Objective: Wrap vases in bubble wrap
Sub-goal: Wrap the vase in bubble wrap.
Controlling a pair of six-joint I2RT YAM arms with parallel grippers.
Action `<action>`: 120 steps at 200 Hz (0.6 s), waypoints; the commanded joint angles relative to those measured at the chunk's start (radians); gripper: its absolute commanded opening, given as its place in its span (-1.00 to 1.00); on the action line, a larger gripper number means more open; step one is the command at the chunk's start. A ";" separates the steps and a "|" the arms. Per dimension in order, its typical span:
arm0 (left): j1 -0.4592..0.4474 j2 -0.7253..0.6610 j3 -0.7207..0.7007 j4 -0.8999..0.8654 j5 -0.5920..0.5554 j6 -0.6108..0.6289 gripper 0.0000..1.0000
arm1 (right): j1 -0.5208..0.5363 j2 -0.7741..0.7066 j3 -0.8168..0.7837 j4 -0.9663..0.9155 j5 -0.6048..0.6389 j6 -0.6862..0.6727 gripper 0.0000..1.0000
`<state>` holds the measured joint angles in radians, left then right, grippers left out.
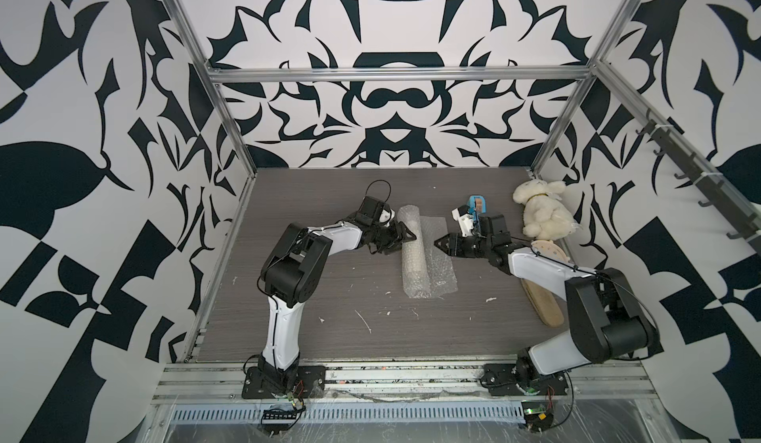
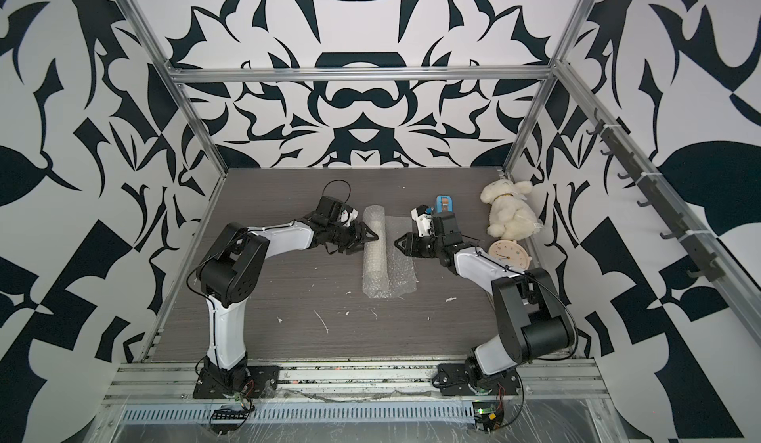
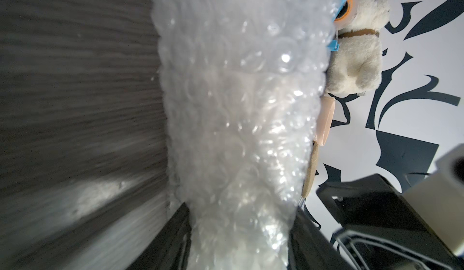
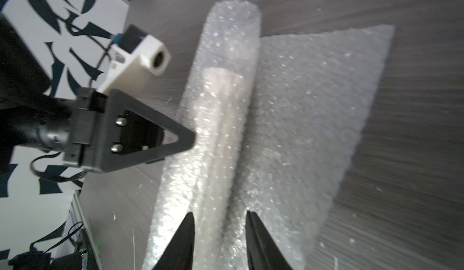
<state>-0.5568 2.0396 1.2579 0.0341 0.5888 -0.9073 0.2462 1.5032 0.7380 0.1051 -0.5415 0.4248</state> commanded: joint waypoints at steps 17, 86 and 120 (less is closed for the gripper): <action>-0.010 0.016 -0.032 -0.031 0.010 -0.004 0.22 | -0.046 -0.001 -0.035 0.018 0.108 0.087 -0.22; -0.010 0.003 -0.041 -0.026 0.011 -0.006 0.24 | -0.050 0.168 -0.007 0.175 0.010 0.177 -0.38; -0.010 -0.001 -0.039 -0.027 0.014 -0.007 0.25 | -0.023 0.162 -0.001 0.254 -0.043 0.194 -0.60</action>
<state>-0.5568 2.0396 1.2495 0.0490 0.5922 -0.9169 0.2005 1.6989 0.7101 0.2512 -0.5282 0.6003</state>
